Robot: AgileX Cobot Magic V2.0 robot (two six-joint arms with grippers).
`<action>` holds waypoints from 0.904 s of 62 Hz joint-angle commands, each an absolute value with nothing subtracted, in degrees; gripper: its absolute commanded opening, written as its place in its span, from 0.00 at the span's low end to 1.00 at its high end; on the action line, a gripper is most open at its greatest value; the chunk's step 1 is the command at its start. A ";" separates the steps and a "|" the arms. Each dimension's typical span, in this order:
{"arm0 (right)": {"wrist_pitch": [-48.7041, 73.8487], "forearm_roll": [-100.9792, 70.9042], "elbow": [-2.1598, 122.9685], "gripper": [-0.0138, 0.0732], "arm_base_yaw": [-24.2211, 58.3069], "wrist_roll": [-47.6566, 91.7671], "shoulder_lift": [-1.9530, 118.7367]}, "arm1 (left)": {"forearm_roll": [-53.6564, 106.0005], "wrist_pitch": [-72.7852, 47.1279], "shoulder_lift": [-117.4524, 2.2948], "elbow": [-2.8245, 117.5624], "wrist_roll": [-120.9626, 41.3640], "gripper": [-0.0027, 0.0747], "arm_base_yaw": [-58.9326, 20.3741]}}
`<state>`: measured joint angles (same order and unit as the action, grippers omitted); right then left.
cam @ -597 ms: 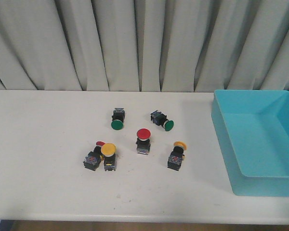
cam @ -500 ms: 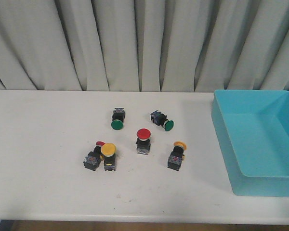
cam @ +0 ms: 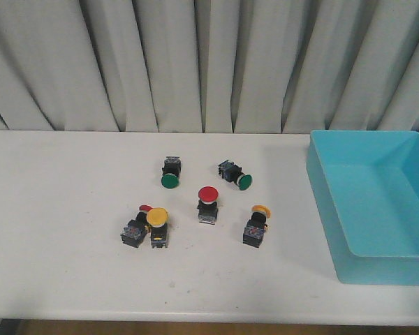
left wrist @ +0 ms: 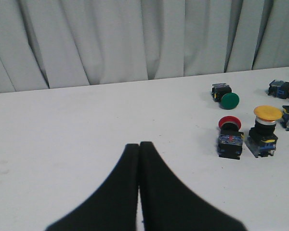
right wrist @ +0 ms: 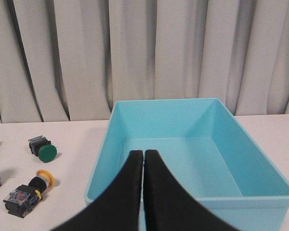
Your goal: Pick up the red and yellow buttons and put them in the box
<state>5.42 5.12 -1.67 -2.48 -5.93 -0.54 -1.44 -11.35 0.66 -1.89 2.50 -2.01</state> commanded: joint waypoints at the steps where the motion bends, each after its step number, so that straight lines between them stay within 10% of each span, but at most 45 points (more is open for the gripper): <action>1: 1.41 5.57 -2.08 0.15 -2.58 -5.64 -1.17 | -1.15 -7.02 1.43 -4.30 2.87 0.04 -2.26; 32: -10.60 6.88 -1.08 0.15 -2.58 -3.35 -1.17 | -0.97 -0.59 1.43 -3.71 3.72 0.04 -2.26; 45: -40.59 4.51 11.42 0.15 -2.58 -0.99 6.60 | -1.38 40.64 -0.12 -0.39 3.76 0.04 -2.26; 56: -34.17 8.90 31.73 0.15 -2.52 -4.14 23.93 | -1.29 62.08 -13.01 9.60 0.86 0.04 -2.26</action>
